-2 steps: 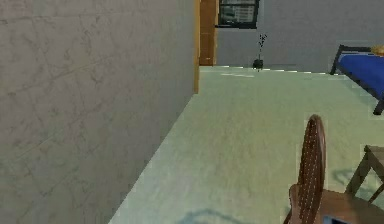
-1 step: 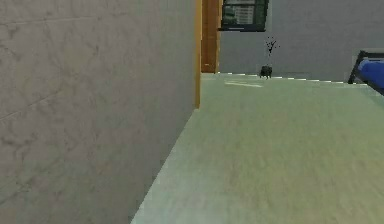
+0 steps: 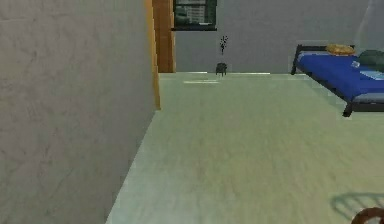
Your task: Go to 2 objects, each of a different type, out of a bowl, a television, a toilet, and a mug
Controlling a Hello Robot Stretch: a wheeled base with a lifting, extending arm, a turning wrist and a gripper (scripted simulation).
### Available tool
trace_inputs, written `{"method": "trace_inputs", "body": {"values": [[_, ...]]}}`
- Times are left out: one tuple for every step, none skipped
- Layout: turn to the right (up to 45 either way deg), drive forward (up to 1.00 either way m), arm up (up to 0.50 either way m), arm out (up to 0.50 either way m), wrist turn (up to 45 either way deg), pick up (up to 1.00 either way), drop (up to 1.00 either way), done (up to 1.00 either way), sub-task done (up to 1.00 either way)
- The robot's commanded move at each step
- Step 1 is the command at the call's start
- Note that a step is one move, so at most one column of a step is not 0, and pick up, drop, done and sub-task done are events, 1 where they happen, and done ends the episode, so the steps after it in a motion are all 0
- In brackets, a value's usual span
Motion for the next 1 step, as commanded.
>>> {"method": "trace_inputs", "body": {"values": [[0.0,0.45,0.0,0.0,0.0,0.0,0.0,0.0,0.0]]}}
